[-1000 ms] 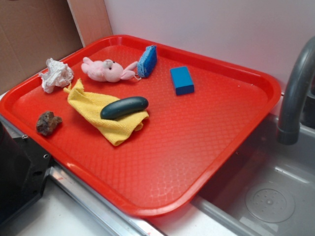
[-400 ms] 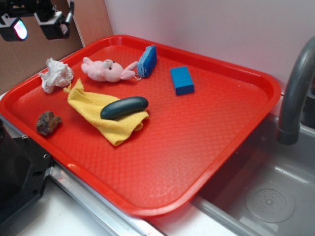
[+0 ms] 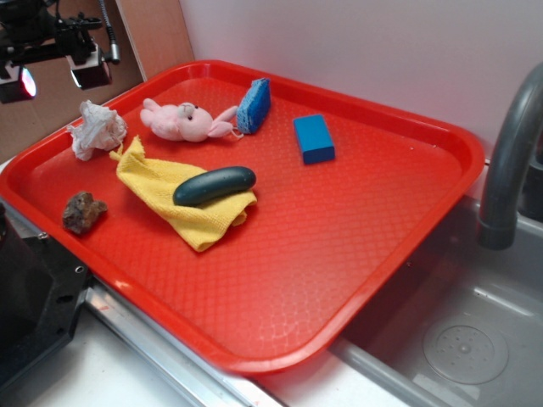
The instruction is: Grab the white paper.
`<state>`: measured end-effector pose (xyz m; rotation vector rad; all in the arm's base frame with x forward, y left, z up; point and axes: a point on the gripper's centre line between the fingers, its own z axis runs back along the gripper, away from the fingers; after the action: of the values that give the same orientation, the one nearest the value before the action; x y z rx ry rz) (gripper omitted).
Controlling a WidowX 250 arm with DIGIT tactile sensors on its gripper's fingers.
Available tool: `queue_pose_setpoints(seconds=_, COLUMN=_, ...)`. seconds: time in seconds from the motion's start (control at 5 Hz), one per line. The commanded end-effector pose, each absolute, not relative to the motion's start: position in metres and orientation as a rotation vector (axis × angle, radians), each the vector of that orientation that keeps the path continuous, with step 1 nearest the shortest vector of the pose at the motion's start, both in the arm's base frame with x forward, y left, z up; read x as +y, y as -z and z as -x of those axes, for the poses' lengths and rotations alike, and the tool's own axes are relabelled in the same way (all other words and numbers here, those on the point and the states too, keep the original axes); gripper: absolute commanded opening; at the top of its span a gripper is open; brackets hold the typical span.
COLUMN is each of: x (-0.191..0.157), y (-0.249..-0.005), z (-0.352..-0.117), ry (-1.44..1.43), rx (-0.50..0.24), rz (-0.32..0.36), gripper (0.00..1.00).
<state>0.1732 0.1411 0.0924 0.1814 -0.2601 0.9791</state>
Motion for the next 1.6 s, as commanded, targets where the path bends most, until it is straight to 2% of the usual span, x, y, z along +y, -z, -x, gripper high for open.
queue_pose_setpoints(seconds=0.0, x=0.149, y=-0.106, z=-0.163, ry=-0.971, rx=-0.291, rz=-0.185, gripper=1.00)
queue_pose_setpoints(seconds=0.2, x=0.143, y=-0.074, z=-0.180, ry=-0.962, rx=-0.321, rz=-0.218, gripper=1.00)
queue_pose_setpoints(seconds=0.4, x=0.139, y=-0.047, z=-0.189, ry=-0.919, rx=-0.276, rz=-0.192, gripper=1.00)
queue_pose_setpoints(seconds=0.6, x=0.140, y=-0.030, z=-0.185, ry=-0.900, rx=-0.248, rz=-0.196, gripper=1.00)
queue_pose_setpoints(seconds=0.8, x=0.145, y=-0.027, z=-0.179, ry=-0.923, rx=-0.235, rz=-0.211, gripper=0.30)
queue_pose_setpoints(seconds=1.0, x=0.147, y=-0.042, z=-0.184, ry=-0.932, rx=-0.248, rz=-0.217, gripper=0.00)
queue_pose_setpoints(seconds=1.2, x=0.148, y=-0.067, z=-0.165, ry=-0.873, rx=-0.272, rz=-0.198, gripper=0.00)
queue_pose_setpoints(seconds=1.4, x=0.126, y=-0.117, z=-0.171, ry=-0.775, rx=-0.300, rz=-0.195, gripper=0.00)
